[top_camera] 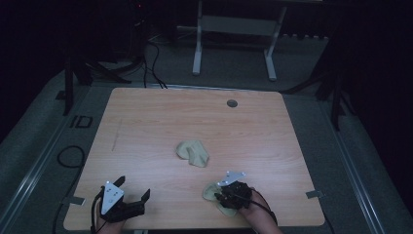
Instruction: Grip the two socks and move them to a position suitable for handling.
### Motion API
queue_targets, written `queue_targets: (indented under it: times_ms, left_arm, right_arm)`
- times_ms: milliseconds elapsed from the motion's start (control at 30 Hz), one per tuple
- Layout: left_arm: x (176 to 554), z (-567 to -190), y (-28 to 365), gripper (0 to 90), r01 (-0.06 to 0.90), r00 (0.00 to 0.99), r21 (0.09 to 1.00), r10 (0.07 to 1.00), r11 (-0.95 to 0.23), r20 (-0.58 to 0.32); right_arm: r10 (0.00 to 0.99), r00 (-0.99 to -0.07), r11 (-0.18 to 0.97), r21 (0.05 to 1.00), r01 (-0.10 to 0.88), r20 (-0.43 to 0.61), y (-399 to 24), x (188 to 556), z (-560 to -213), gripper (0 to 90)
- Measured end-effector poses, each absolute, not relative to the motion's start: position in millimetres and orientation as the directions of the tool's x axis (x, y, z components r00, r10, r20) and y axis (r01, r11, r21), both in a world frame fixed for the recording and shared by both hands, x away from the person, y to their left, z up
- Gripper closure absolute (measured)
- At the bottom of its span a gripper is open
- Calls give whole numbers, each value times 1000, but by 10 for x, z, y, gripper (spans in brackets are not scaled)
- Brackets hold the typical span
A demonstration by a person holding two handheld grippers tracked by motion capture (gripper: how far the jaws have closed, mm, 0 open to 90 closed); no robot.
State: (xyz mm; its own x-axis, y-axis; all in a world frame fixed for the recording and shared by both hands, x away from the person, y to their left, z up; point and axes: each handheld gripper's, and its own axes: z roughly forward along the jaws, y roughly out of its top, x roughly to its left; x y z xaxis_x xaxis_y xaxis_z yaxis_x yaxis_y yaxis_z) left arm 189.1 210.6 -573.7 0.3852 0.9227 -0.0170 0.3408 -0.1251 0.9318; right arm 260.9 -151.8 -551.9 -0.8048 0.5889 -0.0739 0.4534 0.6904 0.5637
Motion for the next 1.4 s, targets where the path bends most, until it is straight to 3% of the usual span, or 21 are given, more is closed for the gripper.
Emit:
queue_targets:
  times_ms: [233, 433, 500, 633, 667, 767, 833, 1067, 1400]
  left_arm:
    - [1833, -5675, 2038, 17, 267, 384, 955, 923, -127, 16]
    - [1803, -5593, 1862, 16, 313, 462, 947, 883, -70, -87]
    - [1810, -5553, 1718, 17, 348, 540, 932, 834, -100, -112]
    - [1789, -5561, 1546, 86, 377, 589, 911, 803, -169, -95]
    - [1780, -5571, 1432, 98, 372, 639, 901, 766, -225, -73]
    - [1785, -5573, 1334, 184, 363, 676, 890, 735, -275, -48]
    - [1802, -5573, 1267, 408, 352, 717, 888, 695, -295, -54]
    - [1978, -5581, 918, 748, 334, 798, 846, 603, -415, -19]
    - [2303, -5591, 475, 889, 329, 836, 797, 548, -506, 3]
  right_arm:
    - [564, -824, 695, 570, 438, -54, -1492, 2592, -5537, 404]
    - [575, -818, 668, 595, 447, -31, -1536, 2553, -5410, 381]
    - [570, -822, 649, 624, 435, -19, -1574, 2470, -5299, 425]
    - [550, -835, 658, 621, 426, -9, -1579, 2361, -5278, 532]
    - [537, -843, 679, 602, 420, -18, -1568, 2304, -5318, 599]
    - [526, -851, 696, 580, 424, -10, -1566, 2262, -5395, 646]
    - [521, -854, 702, 575, 421, -11, -1566, 2251, -5427, 652]
    - [526, -850, 714, 554, 429, -20, -1578, 2238, -5520, 730]
    - [519, -853, 726, 554, 408, -53, -1590, 2224, -5524, 829]
